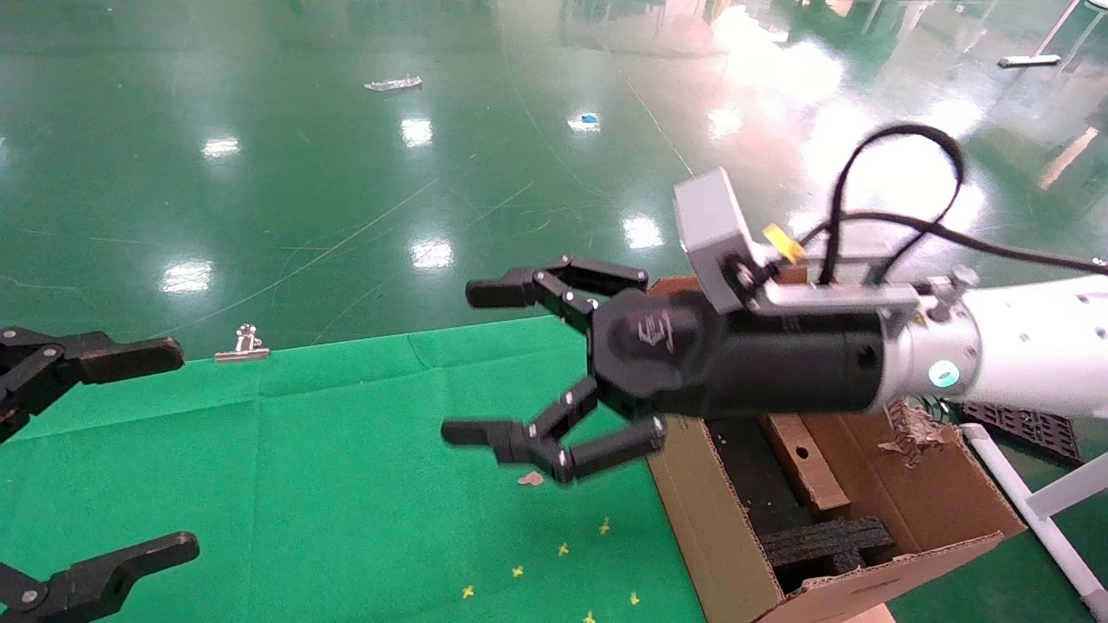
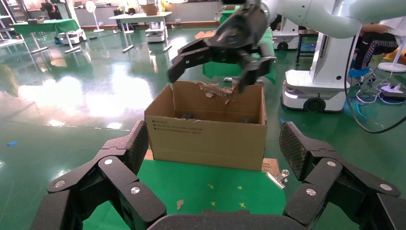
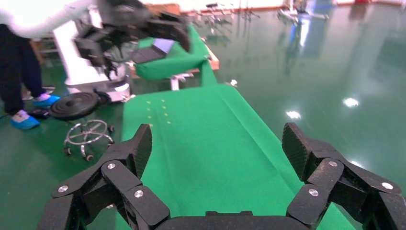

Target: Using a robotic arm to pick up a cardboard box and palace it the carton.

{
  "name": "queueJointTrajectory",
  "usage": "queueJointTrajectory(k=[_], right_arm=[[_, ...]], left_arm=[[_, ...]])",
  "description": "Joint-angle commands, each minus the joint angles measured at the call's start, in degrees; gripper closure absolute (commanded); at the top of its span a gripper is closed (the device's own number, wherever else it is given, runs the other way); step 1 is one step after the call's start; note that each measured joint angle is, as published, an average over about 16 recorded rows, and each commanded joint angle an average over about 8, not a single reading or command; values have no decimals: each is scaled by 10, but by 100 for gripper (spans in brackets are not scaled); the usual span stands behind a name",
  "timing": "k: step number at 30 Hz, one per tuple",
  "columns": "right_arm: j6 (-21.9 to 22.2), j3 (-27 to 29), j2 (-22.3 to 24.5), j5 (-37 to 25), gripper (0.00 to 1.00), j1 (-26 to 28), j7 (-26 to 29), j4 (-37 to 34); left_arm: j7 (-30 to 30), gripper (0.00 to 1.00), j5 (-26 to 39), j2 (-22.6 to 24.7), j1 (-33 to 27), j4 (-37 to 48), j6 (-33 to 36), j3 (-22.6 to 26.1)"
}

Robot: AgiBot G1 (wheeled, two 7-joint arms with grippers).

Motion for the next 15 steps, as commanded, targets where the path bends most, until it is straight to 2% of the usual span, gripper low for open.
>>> queueJointTrajectory(k=[1,8,15], right_arm=[[-8,26,2,8,0,-24,-7,20],[-25,86,6,27,0,-80,-21,68],[-27,92,7,30,0,-86,-22,72]], left_arm=[[0,0,0,0,0,0,0,0],[0,0,0,0,0,0,0,0],[0,0,0,0,0,0,0,0]])
